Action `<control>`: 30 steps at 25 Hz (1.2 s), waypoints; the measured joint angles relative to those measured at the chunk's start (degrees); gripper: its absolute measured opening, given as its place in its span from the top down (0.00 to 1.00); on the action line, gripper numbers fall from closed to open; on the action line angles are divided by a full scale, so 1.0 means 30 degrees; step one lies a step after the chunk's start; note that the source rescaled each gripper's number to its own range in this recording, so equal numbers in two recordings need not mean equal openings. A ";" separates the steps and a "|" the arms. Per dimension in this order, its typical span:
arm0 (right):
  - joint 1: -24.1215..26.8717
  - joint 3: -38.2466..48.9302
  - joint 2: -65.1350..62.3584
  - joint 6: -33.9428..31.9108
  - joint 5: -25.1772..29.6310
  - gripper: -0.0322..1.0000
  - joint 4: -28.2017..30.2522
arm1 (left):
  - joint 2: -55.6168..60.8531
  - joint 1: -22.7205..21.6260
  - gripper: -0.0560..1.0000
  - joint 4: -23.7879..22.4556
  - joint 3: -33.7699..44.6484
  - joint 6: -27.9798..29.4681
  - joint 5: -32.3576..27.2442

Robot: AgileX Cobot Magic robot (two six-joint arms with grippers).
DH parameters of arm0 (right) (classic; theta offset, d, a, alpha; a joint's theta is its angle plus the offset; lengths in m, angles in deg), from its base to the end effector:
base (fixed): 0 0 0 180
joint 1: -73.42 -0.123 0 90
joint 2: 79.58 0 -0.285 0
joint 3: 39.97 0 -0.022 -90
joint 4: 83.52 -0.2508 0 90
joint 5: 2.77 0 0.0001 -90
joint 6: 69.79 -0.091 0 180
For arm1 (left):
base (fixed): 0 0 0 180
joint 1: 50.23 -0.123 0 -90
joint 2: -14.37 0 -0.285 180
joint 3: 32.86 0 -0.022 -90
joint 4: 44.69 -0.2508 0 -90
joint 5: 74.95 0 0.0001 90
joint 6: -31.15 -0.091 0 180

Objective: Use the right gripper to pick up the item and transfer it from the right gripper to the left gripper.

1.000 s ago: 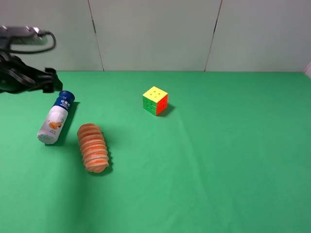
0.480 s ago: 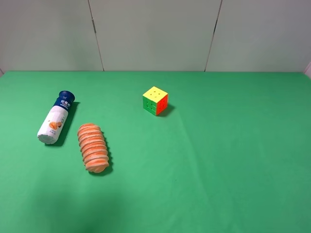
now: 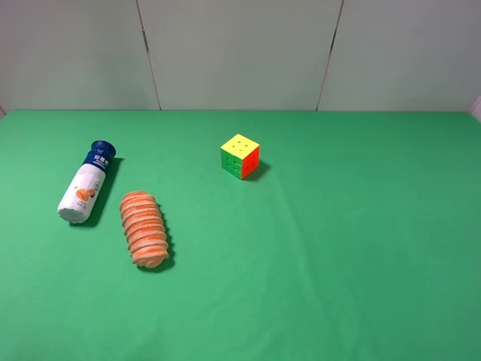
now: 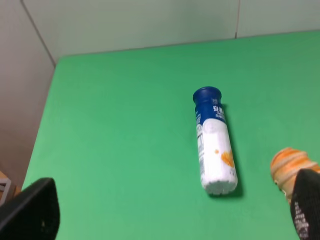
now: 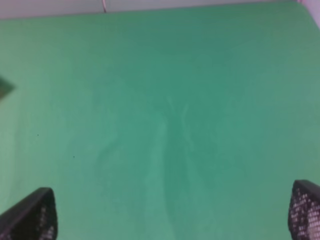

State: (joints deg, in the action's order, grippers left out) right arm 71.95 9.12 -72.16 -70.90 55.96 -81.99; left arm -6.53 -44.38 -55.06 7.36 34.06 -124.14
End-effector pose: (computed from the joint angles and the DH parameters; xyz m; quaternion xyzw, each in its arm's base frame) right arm -0.0033 -0.0022 0.2777 -0.0024 0.8444 -0.0013 0.5356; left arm 0.0286 0.0095 0.3344 0.0304 0.8168 0.0462 0.5742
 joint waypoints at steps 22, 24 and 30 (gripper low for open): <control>0.0000 0.0000 0.0000 0.0000 0.0000 0.00 -0.0115 | 0.4525 0.0000 0.13 0.2813 0.2769 -0.0087 -0.3914; 0.0000 0.0000 0.0000 0.0000 0.0000 0.00 -0.0115 | 0.4525 0.0000 0.13 0.2813 0.2854 -0.0174 -0.3896; 0.0000 0.0000 0.0000 0.0000 0.0000 0.00 -0.0139 | 0.4525 0.0000 0.13 0.2813 0.2854 -0.0292 -0.3896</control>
State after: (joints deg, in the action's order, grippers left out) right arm 71.95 9.12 -72.16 -70.90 55.96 -82.40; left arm 7.05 -44.38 -46.62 15.92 33.18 -135.82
